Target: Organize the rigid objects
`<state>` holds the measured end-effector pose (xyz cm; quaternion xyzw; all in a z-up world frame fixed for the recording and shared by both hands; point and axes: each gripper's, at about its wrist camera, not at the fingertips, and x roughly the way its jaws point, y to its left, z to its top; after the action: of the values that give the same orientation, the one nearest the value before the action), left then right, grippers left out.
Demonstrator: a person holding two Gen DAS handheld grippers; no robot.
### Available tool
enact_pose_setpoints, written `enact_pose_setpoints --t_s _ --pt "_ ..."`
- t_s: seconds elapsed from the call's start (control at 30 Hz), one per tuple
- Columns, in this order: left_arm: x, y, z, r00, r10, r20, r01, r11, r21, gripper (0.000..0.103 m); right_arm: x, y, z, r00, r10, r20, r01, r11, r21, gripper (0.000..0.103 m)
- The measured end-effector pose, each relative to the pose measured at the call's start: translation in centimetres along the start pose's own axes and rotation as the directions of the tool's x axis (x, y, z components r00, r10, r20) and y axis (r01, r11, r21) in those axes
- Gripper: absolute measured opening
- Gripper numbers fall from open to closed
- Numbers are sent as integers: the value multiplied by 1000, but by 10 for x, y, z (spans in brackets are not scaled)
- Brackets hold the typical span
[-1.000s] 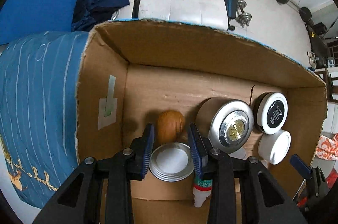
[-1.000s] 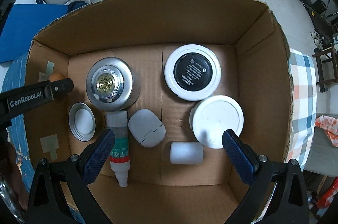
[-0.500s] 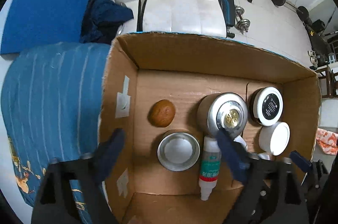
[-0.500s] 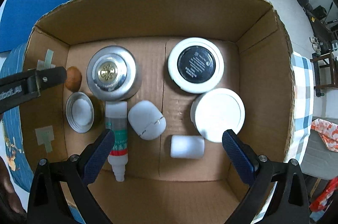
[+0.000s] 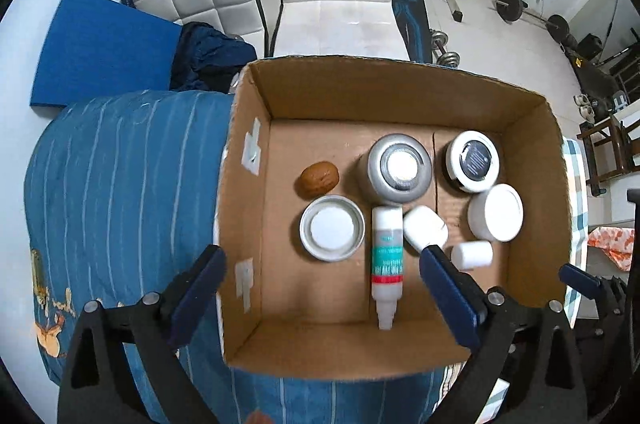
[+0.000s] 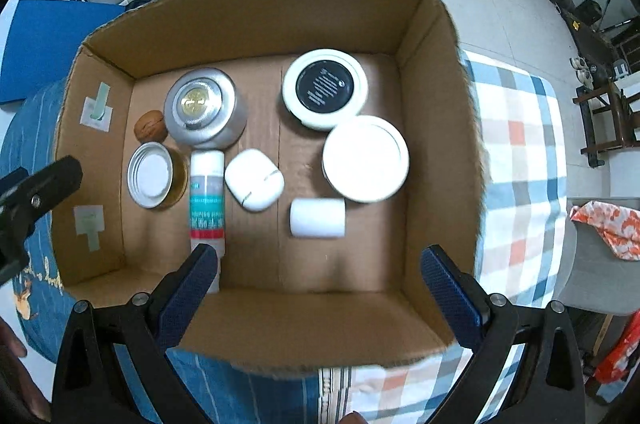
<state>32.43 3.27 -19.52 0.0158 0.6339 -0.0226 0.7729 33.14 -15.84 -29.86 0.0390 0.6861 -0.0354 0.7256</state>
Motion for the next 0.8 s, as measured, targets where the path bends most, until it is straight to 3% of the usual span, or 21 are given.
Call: enact_pose_setpoints --t_s 0.17,0.43,0.8 --pt "-34 -1 -21 998 2 70 -2 1000 -5 99 -21 -5 -19 1000 16 25 -16 1000 0 103" --pt "-113 -3 -62 980 -15 200 13 1000 7 99 -88 -12 -67 989 30 143 -30 1000 -4 103" --pt "-192 -5 -127 958 -32 287 28 999 17 99 -191 -20 -148 961 81 264 -82 997 -10 103"
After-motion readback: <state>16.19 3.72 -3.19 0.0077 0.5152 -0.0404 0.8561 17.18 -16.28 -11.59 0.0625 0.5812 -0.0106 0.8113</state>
